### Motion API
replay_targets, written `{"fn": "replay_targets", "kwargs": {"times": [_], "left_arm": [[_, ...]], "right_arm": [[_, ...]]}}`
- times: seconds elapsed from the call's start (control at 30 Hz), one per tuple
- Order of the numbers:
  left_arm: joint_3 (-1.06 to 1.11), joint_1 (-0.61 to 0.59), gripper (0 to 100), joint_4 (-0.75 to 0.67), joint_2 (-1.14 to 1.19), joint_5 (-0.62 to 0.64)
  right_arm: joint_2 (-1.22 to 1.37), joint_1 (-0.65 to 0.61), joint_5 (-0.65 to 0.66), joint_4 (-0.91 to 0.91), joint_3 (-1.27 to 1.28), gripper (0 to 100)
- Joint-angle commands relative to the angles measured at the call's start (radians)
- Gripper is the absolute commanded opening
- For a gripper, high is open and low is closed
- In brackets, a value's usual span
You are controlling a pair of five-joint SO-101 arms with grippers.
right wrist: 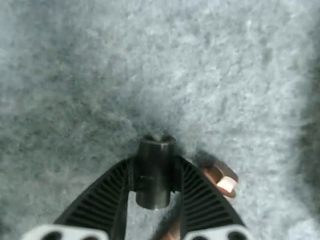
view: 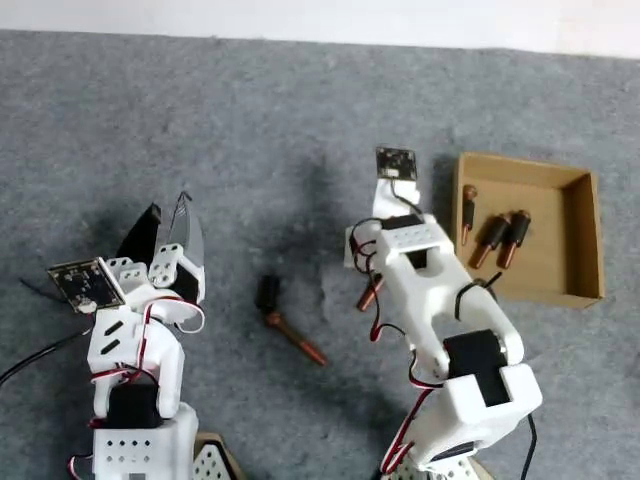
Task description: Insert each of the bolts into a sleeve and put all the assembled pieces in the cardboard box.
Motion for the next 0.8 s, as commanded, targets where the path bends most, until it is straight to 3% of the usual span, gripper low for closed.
{"fn": "replay_targets", "kwargs": {"times": [0.0,0.2,0.4,0.6,0.77], "left_arm": [[0.010,0.016,15,-0.021,-0.016,0.006],[0.010,0.016,15,-0.021,-0.016,0.006],[0.010,0.016,15,-0.021,-0.016,0.011],[0.002,0.021,15,0.015,-0.015,0.011],[-0.004,0.145,15,0.074,-0.015,0.005]], "right_arm": [[0.004,-0.022,0.002,0.007,-0.012,0.3],[-0.206,-0.010,0.009,0.028,0.068,0.4],[-0.519,0.031,0.014,-0.159,0.346,0.4],[-0.837,0.054,0.109,-0.262,0.570,0.4],[-1.101,0.076,0.146,-0.317,0.756,0.4]]}}
